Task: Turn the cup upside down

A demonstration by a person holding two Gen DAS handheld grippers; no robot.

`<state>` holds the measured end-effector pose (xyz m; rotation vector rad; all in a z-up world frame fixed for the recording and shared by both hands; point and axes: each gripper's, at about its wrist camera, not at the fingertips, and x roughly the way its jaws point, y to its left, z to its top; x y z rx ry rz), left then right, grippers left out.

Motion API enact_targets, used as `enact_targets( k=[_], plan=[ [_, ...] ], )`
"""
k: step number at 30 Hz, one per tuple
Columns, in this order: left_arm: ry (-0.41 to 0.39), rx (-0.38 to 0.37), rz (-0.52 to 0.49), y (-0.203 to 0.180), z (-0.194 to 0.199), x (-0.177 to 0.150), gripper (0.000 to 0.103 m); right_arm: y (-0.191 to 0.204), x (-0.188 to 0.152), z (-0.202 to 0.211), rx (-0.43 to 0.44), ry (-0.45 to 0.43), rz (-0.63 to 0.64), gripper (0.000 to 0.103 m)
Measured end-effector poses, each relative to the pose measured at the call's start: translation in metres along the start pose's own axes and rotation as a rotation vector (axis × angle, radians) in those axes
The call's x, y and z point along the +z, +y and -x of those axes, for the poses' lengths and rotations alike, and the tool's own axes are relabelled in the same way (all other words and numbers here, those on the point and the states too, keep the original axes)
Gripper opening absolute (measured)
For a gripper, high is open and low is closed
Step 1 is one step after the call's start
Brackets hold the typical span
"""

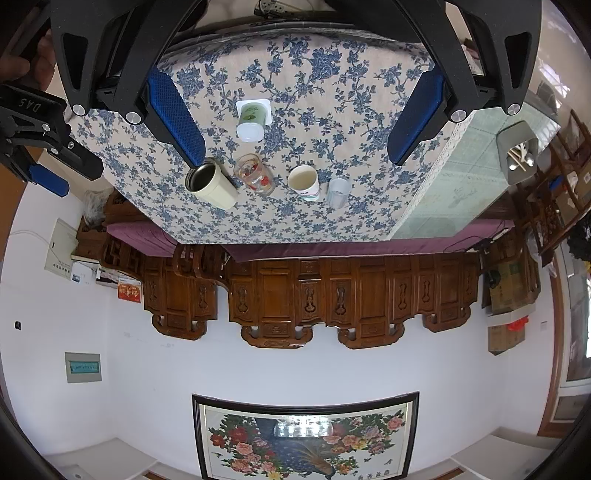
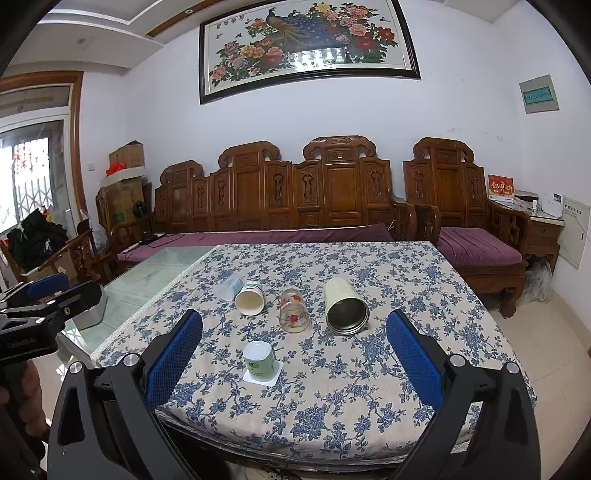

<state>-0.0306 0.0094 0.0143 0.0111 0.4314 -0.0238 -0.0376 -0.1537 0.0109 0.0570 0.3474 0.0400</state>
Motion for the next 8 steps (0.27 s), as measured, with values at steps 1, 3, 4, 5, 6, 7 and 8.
enact_targets(
  k=[1,3,4,5,6,7,8],
  plan=[
    [0.0,0.0,0.0,-0.0003,0.0006,-0.0001,0.095,0.0003,-0.0004,0.0003,-0.002,-0.001,0.001,0.1],
    [0.0,0.001,0.0,-0.0004,0.0005,0.0001,0.095,-0.0002,-0.0004,-0.0008,0.0,0.0,-0.001,0.1],
    [-0.001,0.001,0.0,-0.0002,0.0006,-0.0001,0.095,-0.0001,-0.0002,-0.0006,-0.001,0.0,0.0,0.1],
    [-0.001,0.0,0.0,-0.0002,0.0002,0.0003,0.095,0.0,-0.0004,-0.0006,-0.001,0.0,0.0,0.1],
    [-0.001,-0.001,0.0,-0.0002,0.0004,0.0,0.095,-0.0002,-0.0002,-0.0006,-0.001,-0.001,0.0,0.1],
    [-0.001,-0.001,0.0,-0.0002,0.0004,0.0,0.095,-0.0003,0.0,-0.0006,-0.001,0.0,-0.001,0.1],
    [-0.002,-0.001,0.0,-0.0003,0.0003,0.0001,0.095,0.0,-0.0005,-0.0008,0.0,0.0,-0.001,0.1]
  ],
)
